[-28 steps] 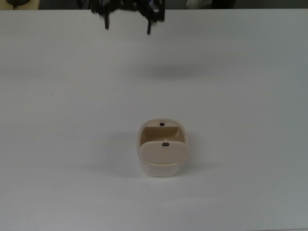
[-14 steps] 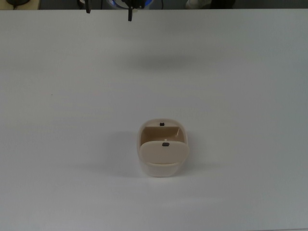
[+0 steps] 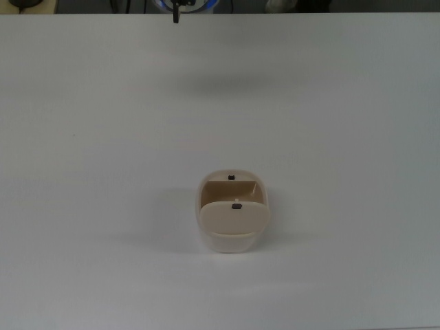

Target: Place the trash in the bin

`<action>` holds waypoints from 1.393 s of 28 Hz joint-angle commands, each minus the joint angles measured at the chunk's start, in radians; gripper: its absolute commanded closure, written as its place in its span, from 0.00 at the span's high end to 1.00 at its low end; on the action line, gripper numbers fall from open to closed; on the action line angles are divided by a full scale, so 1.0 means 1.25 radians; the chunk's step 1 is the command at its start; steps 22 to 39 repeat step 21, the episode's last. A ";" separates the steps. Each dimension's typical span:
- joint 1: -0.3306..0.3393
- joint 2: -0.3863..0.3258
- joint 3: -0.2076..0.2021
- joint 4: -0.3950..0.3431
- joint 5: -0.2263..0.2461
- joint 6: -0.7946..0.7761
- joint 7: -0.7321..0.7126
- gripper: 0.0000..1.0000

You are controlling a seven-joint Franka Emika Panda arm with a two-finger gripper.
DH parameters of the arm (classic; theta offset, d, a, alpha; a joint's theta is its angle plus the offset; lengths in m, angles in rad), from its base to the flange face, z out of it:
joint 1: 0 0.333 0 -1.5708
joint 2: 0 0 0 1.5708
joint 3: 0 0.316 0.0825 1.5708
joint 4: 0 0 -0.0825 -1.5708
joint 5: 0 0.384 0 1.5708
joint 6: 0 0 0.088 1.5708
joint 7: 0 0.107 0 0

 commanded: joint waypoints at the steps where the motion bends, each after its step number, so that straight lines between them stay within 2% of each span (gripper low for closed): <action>1: -0.005 -0.026 -0.003 -0.017 0.018 -0.018 -0.025 1.00; 8: -0.005 -0.026 -0.012 -0.008 0.019 -0.062 -0.075 1.00; 10: -0.005 -0.026 -0.023 -0.007 0.027 -0.061 -0.077 1.00; 20: -0.003 -0.026 -0.033 0.003 0.028 -0.057 -0.080 1.00; 39: -0.003 -0.026 -0.033 0.003 0.029 -0.056 -0.080 1.00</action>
